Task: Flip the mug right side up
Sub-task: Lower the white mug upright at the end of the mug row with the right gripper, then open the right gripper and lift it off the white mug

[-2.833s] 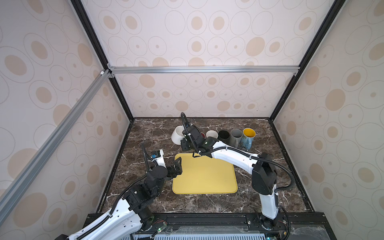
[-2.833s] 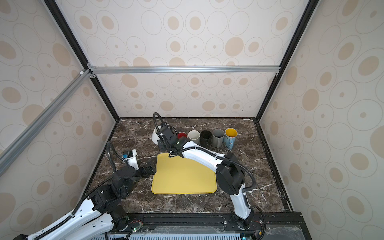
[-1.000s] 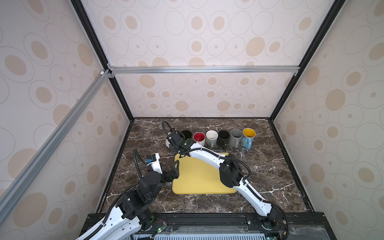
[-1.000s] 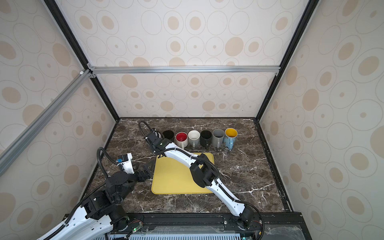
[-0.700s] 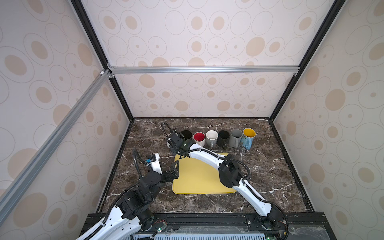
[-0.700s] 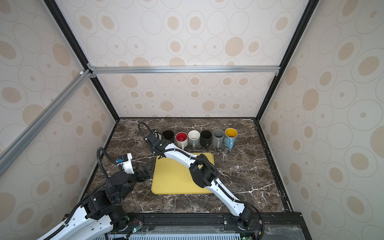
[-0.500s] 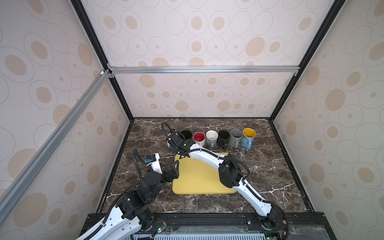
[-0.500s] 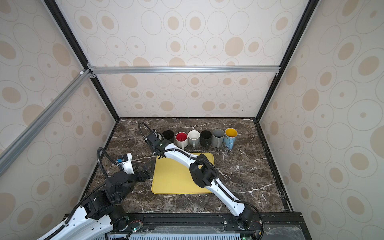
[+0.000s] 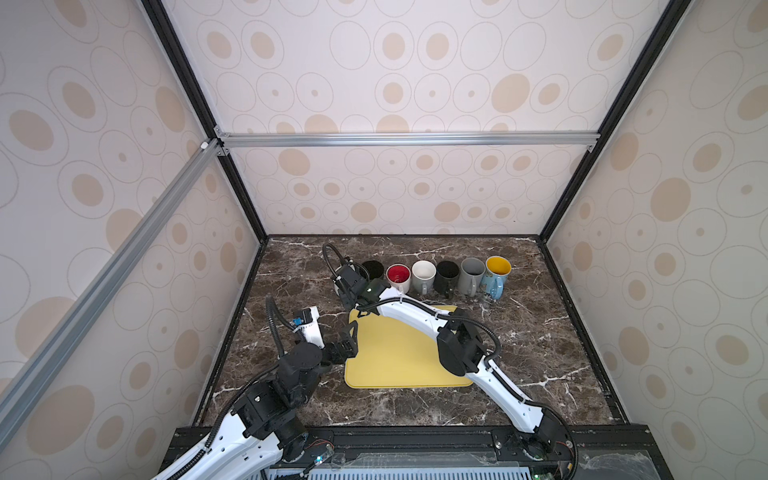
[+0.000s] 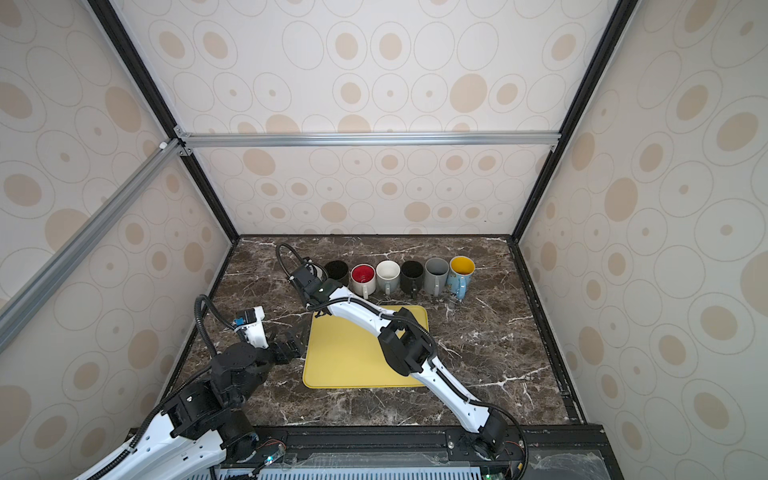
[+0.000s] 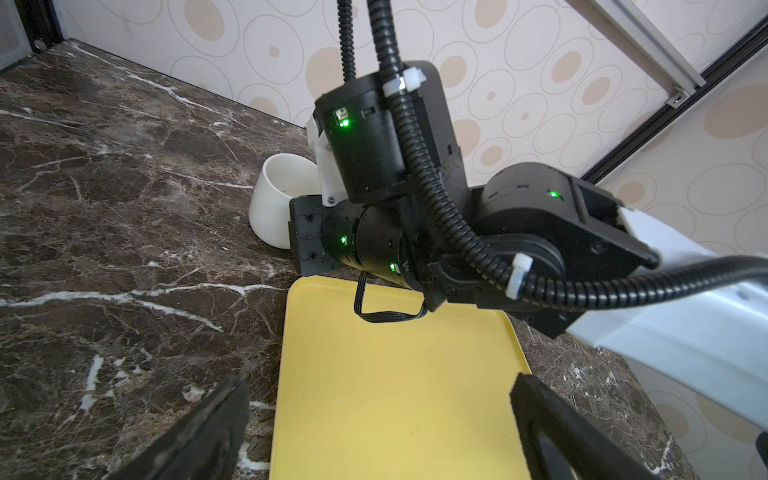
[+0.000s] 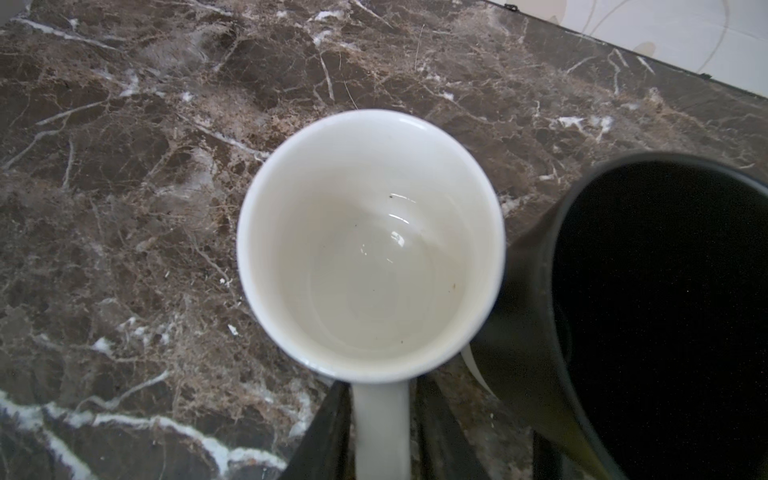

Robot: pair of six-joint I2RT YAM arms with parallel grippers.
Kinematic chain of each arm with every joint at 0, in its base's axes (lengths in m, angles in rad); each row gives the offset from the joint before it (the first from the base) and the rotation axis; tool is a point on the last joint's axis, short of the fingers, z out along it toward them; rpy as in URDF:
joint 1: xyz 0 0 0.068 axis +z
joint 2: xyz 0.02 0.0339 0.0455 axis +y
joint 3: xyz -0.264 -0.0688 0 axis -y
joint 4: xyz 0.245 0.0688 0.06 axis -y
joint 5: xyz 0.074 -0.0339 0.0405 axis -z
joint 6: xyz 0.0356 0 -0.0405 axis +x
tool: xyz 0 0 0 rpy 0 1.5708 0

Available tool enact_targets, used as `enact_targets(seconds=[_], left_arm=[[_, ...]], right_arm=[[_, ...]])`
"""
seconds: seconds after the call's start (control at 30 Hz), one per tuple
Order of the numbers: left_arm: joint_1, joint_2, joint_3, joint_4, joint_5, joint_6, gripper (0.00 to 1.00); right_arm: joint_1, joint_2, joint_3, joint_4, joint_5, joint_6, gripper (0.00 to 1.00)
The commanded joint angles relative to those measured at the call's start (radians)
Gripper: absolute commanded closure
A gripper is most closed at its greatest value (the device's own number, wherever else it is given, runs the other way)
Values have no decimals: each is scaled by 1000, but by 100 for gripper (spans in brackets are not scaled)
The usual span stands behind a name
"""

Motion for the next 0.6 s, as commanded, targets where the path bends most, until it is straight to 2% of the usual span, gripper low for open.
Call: enact_targets(seconds=[0.0, 0.37, 0.57], left_arm=[[7, -13, 6, -29, -22, 6, 1], [7, -20, 22, -41, -29, 23, 0], [8, 11, 36, -31, -36, 38, 0]], right_arm=[[13, -27, 10, 15, 16, 11, 67], [16, -147, -113, 101, -39, 19, 63], [15, -261, -240, 150, -59, -1, 62]])
